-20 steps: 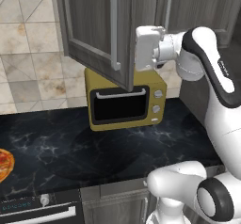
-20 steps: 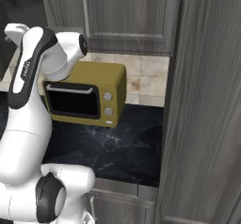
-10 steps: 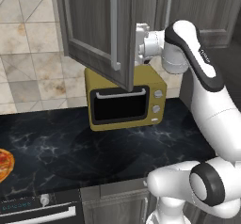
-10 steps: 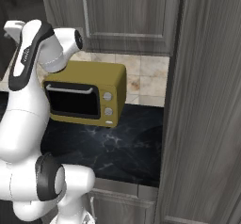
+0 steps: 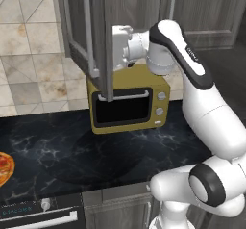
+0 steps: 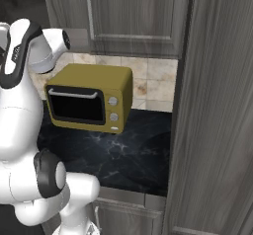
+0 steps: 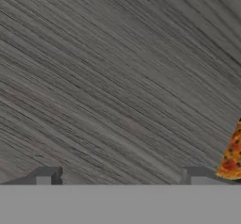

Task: Open the cabinet. Pick the sponge and place it next to the sink. Then close the cabinet.

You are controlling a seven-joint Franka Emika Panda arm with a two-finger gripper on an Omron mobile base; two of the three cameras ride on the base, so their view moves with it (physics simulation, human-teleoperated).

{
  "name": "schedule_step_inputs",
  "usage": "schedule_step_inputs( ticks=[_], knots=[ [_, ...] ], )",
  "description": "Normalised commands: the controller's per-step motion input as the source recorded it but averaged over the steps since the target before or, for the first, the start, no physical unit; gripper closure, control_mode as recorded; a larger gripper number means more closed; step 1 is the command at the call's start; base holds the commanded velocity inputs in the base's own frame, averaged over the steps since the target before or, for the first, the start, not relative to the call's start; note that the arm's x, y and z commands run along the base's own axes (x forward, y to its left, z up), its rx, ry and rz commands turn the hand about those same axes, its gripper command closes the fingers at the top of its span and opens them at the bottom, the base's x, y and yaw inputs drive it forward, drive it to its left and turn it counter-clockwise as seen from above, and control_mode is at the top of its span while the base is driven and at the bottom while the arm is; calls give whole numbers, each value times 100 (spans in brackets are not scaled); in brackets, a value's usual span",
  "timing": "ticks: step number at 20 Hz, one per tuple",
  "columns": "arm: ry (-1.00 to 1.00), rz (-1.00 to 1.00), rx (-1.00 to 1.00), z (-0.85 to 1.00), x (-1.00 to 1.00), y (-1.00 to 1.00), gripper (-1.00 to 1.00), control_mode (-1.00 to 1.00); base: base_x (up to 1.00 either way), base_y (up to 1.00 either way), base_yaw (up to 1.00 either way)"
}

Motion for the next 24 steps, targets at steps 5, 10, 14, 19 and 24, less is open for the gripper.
schedule_step_inputs(
  ticks=[5, 10, 14, 19, 24],
  knots=[
    [0, 11, 0, 0, -12, 59, -100, -100, 0, 0, 0],
    [1, 9, 0, -1, -2, 59, -100, -100, 0, 0, 0],
    [1, 1, 0, 0, 0, 34, -100, -100, 0, 0, 0],
    [-2, -3, -1, 0, 0, -3, -100, -100, 0, 0, 0],
    [-16, -14, -1, -4, -26, -22, -100, -100, 0, 0, 0]
  ],
)
